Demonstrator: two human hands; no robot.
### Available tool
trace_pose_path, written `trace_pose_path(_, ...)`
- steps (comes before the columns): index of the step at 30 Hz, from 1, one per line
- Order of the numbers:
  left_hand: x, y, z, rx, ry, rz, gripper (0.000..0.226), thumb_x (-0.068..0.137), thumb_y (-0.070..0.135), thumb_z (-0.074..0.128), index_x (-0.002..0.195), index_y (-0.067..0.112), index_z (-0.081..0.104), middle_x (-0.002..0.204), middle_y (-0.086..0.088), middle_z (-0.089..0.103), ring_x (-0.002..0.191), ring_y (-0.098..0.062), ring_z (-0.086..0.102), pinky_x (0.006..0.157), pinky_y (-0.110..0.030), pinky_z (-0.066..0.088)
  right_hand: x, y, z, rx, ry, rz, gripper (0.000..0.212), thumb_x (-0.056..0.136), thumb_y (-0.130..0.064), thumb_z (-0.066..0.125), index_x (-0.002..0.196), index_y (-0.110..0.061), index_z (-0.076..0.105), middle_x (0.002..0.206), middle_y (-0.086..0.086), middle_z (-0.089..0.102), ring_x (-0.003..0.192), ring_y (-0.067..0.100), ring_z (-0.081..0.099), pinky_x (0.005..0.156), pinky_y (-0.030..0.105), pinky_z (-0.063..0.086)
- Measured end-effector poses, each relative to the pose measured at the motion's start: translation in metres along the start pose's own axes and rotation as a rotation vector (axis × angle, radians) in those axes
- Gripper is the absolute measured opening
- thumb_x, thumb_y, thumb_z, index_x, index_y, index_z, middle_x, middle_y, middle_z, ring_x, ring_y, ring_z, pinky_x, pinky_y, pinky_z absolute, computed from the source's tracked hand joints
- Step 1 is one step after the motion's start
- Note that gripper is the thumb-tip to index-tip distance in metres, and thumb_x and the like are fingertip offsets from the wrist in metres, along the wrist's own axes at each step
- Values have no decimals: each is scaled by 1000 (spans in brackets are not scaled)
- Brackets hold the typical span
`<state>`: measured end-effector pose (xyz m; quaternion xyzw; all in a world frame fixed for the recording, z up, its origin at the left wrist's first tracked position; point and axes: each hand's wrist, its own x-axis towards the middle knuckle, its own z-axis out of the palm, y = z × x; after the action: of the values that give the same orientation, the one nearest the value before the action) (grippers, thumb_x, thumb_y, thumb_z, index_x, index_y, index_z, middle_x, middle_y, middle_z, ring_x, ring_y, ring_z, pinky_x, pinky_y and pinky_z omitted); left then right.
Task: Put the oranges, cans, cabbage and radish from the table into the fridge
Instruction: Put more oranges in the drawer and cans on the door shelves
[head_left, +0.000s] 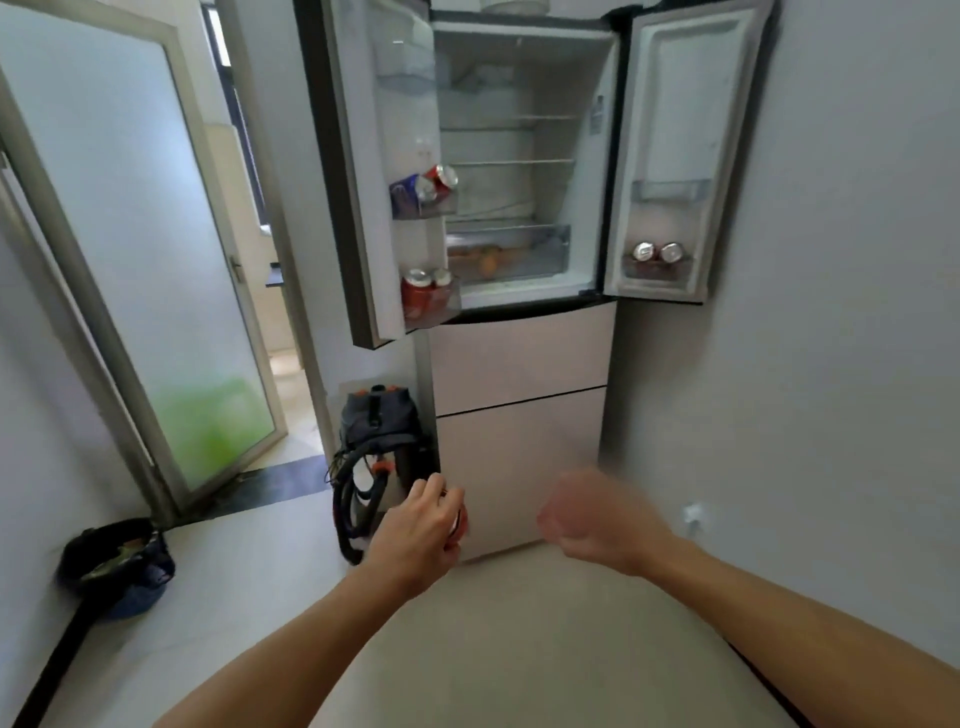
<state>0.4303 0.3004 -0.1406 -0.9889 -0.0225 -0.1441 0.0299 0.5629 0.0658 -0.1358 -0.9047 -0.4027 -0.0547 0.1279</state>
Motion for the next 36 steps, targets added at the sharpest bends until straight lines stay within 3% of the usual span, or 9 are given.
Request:
trace_pose_path(4,101,-8,30,-15,16,102,50,63,39,77,103,17,56,93,-2,55,80,-20,58,43,-28,51,55,60,-7,-30,56,96,66,69,-54,67,125,-25,50,116,-4,57,92,21,62,76,29,51)
trace_pose_path(9,234,-19,35,-69,69,217,41,81,39,60,114,17,51,105,-5,53,95,-26,57,59,-38,55,129,122,-34,-31,130,202,72,69,-58,69,129,-27,45,122,-6,53,99,18,60,82,26,51)
trace_pose_path(12,306,-15,27,-108,126,268,48,88,42,57,126,16,47,118,-5,47,104,-24,50,72,-38,54,163,158,-56,-43,190,251,75,69,-55,72,133,-28,42,126,-6,52,101,17,59,83,21,48)
trace_pose_path(17,422,0,19,-176,263,334,49,86,42,61,125,16,49,117,-4,49,103,-22,50,70,-34,53,222,223,-96,-53,324,284,75,72,-46,76,136,-25,42,129,-3,51,106,20,58,83,19,43)
trace_pose_path(27,668,45,-39,-357,586,243,60,79,41,73,127,14,47,121,-6,45,108,-23,47,80,-42,53,377,377,-220,-113,654,201,73,74,-39,79,135,-19,44,128,5,52,106,26,58,88,37,53)
trace_pose_path(32,769,54,-68,-391,750,199,62,79,37,75,128,13,45,122,-7,44,110,-22,46,82,-38,53,453,437,-272,-104,790,173,72,74,-33,79,135,-17,46,128,6,50,107,28,58,87,38,49)
trace_pose_path(36,831,60,-75,-363,775,204,62,81,37,73,130,15,44,125,-8,43,112,-24,46,83,-39,53,500,472,-293,-100,839,189,71,77,-32,77,138,-18,43,131,7,46,111,29,55,90,37,47)
